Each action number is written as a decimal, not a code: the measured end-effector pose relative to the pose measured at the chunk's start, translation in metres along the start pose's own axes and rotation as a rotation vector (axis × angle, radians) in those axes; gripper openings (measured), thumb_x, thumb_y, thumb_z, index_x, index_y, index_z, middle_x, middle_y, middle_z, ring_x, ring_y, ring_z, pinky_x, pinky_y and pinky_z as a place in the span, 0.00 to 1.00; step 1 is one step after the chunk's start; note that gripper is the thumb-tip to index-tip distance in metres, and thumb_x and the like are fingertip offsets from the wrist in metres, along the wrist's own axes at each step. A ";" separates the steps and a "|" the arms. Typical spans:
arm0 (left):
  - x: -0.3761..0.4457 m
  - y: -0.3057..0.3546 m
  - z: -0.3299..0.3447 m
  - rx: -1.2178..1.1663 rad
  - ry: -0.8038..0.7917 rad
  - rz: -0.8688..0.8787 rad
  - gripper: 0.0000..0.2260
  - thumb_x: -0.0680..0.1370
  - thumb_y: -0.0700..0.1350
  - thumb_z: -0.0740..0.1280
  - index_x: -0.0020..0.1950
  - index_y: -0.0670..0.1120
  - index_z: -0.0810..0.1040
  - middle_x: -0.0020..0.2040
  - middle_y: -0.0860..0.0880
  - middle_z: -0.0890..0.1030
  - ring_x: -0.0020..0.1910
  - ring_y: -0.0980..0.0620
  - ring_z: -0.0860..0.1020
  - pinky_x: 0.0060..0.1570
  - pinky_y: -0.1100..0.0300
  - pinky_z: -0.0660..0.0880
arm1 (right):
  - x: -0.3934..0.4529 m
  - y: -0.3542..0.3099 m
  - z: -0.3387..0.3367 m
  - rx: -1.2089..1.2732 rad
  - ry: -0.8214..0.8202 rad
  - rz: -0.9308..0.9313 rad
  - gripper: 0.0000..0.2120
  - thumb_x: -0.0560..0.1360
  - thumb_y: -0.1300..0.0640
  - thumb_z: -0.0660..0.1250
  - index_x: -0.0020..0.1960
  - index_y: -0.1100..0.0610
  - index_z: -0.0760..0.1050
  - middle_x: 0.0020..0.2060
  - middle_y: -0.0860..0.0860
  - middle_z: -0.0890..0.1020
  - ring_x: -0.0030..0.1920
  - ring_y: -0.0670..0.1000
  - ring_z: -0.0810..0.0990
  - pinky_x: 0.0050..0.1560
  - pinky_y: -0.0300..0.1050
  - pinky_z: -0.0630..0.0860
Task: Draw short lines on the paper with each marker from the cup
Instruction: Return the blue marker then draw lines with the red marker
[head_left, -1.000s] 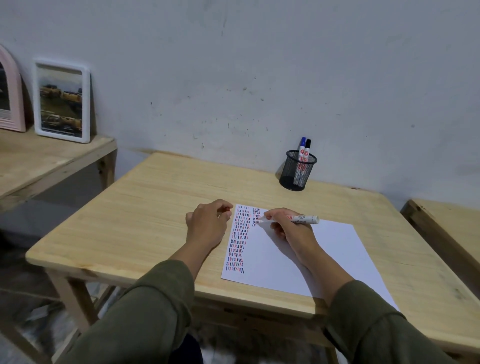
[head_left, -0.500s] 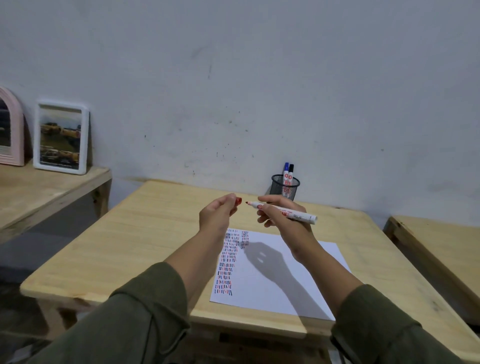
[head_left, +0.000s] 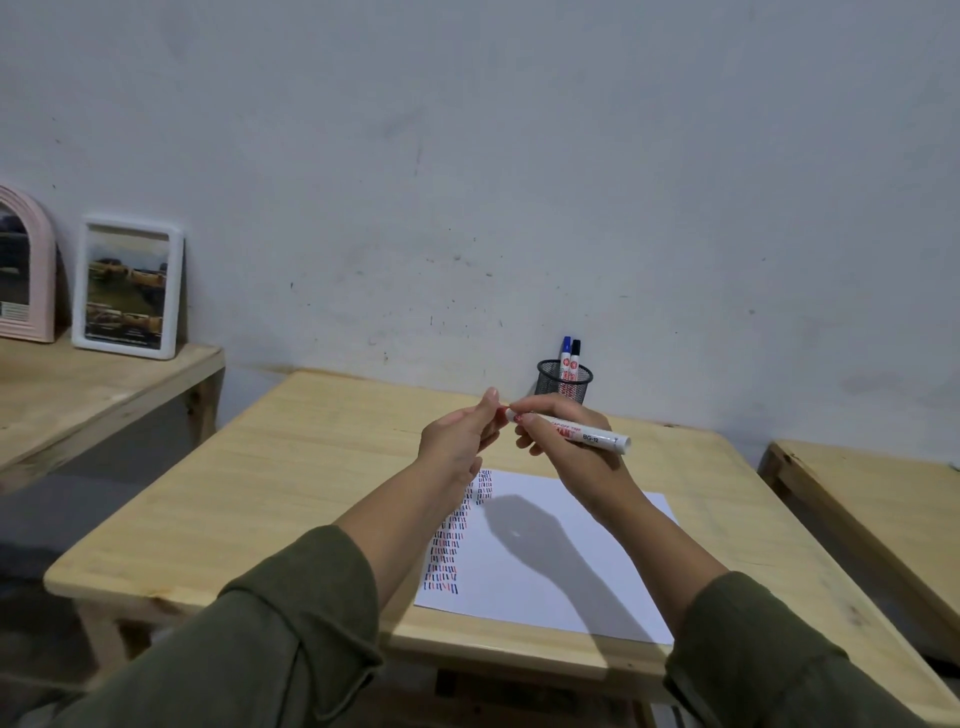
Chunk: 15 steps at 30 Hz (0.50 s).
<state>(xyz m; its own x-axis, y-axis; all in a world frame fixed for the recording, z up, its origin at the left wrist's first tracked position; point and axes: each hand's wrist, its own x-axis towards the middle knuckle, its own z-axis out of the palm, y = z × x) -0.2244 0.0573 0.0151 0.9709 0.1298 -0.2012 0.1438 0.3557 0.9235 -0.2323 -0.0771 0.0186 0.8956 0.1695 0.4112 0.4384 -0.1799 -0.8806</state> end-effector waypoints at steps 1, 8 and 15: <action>-0.002 0.002 0.001 0.002 0.007 -0.013 0.09 0.75 0.53 0.68 0.39 0.49 0.78 0.38 0.56 0.81 0.45 0.59 0.77 0.37 0.62 0.64 | 0.000 -0.001 0.000 -0.029 -0.011 -0.017 0.07 0.75 0.62 0.65 0.48 0.57 0.82 0.43 0.54 0.84 0.39 0.49 0.82 0.41 0.40 0.78; -0.004 0.003 0.009 -0.188 0.007 -0.061 0.15 0.76 0.45 0.68 0.60 0.40 0.79 0.48 0.48 0.82 0.57 0.55 0.77 0.34 0.65 0.61 | -0.004 -0.001 0.015 0.331 0.083 0.104 0.10 0.76 0.64 0.62 0.47 0.58 0.82 0.40 0.57 0.82 0.38 0.51 0.78 0.46 0.42 0.78; 0.012 0.006 0.003 -0.159 0.015 0.018 0.08 0.78 0.41 0.64 0.56 0.46 0.78 0.40 0.54 0.80 0.42 0.61 0.77 0.37 0.64 0.63 | -0.002 -0.001 0.008 0.477 -0.135 0.199 0.13 0.70 0.58 0.67 0.55 0.56 0.78 0.45 0.53 0.82 0.43 0.49 0.81 0.47 0.41 0.77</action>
<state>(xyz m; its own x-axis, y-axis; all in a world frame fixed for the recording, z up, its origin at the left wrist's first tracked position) -0.2115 0.0579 0.0191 0.9699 0.1504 -0.1912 0.0935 0.4953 0.8637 -0.2352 -0.0696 0.0165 0.9266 0.3058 0.2190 0.1498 0.2341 -0.9606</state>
